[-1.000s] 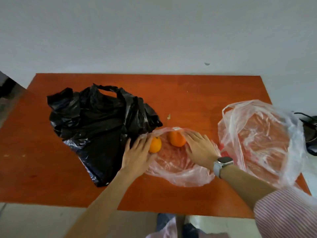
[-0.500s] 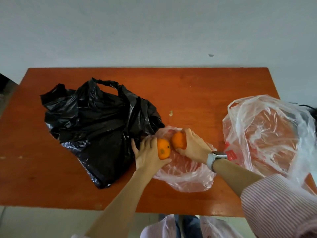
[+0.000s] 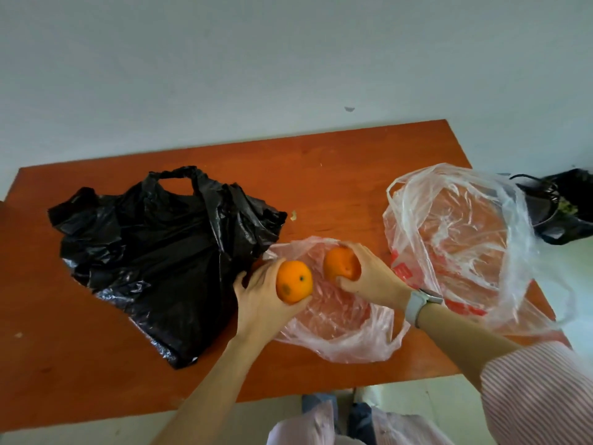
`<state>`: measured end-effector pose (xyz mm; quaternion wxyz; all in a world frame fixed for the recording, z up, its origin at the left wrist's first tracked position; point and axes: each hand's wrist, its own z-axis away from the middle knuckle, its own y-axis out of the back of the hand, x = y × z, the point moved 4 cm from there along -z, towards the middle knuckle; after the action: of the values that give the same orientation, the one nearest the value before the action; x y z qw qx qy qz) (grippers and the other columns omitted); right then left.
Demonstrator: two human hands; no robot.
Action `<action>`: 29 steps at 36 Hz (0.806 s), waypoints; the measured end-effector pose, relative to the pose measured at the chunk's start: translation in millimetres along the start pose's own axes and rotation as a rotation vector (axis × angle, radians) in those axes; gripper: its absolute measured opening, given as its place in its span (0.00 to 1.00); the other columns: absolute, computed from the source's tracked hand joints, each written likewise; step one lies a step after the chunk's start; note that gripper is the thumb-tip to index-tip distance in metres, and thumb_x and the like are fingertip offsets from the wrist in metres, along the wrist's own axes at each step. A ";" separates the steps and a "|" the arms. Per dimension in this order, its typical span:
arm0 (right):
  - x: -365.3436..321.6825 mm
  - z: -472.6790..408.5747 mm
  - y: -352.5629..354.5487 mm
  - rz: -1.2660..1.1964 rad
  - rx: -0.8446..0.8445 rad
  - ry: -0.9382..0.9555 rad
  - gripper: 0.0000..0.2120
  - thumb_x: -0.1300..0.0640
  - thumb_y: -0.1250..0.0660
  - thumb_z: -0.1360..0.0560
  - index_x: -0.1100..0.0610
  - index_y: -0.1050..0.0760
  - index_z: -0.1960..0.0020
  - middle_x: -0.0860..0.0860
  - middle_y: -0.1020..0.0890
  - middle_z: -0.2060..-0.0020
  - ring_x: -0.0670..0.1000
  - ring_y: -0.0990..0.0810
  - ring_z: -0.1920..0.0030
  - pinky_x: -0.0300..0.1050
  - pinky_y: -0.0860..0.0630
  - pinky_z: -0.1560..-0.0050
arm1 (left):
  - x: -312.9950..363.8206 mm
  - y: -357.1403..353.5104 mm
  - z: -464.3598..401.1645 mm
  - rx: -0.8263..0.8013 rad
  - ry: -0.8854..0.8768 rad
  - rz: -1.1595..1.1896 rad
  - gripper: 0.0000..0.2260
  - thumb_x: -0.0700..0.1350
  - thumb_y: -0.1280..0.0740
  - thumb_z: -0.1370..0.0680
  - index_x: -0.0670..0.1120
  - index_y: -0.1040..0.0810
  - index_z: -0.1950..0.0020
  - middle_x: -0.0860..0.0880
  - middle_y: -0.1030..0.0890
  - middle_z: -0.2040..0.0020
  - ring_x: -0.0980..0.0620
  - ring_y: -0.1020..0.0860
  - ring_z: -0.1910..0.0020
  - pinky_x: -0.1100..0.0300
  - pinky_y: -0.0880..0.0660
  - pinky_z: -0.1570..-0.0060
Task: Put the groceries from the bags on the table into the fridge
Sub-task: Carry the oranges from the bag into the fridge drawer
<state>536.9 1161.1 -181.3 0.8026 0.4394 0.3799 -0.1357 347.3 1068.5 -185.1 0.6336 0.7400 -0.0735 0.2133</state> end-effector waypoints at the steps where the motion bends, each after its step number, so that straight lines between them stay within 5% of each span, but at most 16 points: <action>1: 0.9 2.0 1.3 -0.017 0.007 -0.009 0.35 0.48 0.31 0.32 0.45 0.44 0.30 0.49 0.30 0.41 0.51 0.25 0.48 0.45 0.26 0.46 | 4.2 6.1 -0.3 -0.014 0.049 0.064 0.38 0.70 0.37 0.39 0.50 0.29 0.36 0.49 0.21 0.41 0.49 0.24 0.41 0.45 0.37 0.38; 4: 0.7 6.9 6.3 -0.039 0.024 -0.030 0.37 0.48 0.31 0.32 0.44 0.46 0.30 0.49 0.29 0.41 0.51 0.23 0.50 0.45 0.25 0.48 | 12.7 17.6 -1.0 -0.071 0.126 0.186 0.42 0.72 0.40 0.40 0.52 0.34 0.31 0.50 0.29 0.35 0.50 0.31 0.35 0.49 0.40 0.36; 9: -11.6 23.7 26.3 -0.161 0.124 0.001 0.32 0.53 0.30 0.30 0.47 0.42 0.31 0.47 0.26 0.51 0.45 0.24 0.58 0.38 0.27 0.56 | 34.9 32.7 -1.7 -0.074 0.090 0.482 0.35 0.56 0.25 0.35 0.55 0.37 0.33 0.56 0.37 0.37 0.52 0.30 0.37 0.57 0.28 0.43; 14: -18.0 69.6 66.8 -0.281 0.285 0.072 0.30 0.53 0.30 0.29 0.45 0.40 0.32 0.48 0.30 0.41 0.49 0.27 0.45 0.42 0.28 0.47 | 86.5 47.4 -5.6 -0.064 0.122 0.704 0.34 0.57 0.27 0.36 0.61 0.39 0.34 0.59 0.34 0.38 0.54 0.29 0.38 0.56 0.27 0.43; 19: 12.4 164.5 114.4 -0.344 0.499 0.027 0.30 0.53 0.31 0.28 0.42 0.43 0.33 0.44 0.35 0.40 0.49 0.30 0.41 0.44 0.26 0.44 | 178.9 46.3 14.1 -0.122 -0.007 0.905 0.30 0.43 0.25 0.31 0.54 0.35 0.34 0.61 0.31 0.43 0.65 0.28 0.47 0.77 0.30 0.55; 21: 35.7 212.5 129.8 -0.364 0.583 -0.034 0.30 0.53 0.32 0.27 0.42 0.44 0.32 0.45 0.37 0.38 0.51 0.31 0.40 0.50 0.25 0.43 | 224.5 35.0 33.4 -0.203 -0.097 0.966 0.30 0.45 0.24 0.31 0.54 0.34 0.34 0.60 0.29 0.41 0.63 0.28 0.44 0.73 0.28 0.52; 25: 92.8 334.5 151.7 -0.375 0.835 -0.130 0.28 0.60 0.34 0.26 0.49 0.40 0.31 0.50 0.32 0.39 0.53 0.29 0.42 0.44 0.29 0.48 | 328.1 2.4 91.0 -0.393 -0.256 0.981 0.26 0.57 0.27 0.37 0.62 0.32 0.42 0.63 0.27 0.44 0.61 0.26 0.45 0.68 0.28 0.52; 29: 147.3 471.3 156.1 -0.347 1.058 -0.285 0.26 0.55 0.35 0.25 0.50 0.41 0.30 0.49 0.34 0.39 0.51 0.31 0.43 0.38 0.30 0.51 | 431.4 -36.6 166.9 -0.622 -0.393 0.977 0.26 0.50 0.25 0.31 0.59 0.33 0.38 0.55 0.28 0.41 0.55 0.26 0.45 0.65 0.25 0.53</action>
<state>953.6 887.3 -41.4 0.4828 0.6897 0.2149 -0.4951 785.8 983.2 -59.6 0.6235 0.4264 -0.5788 0.3073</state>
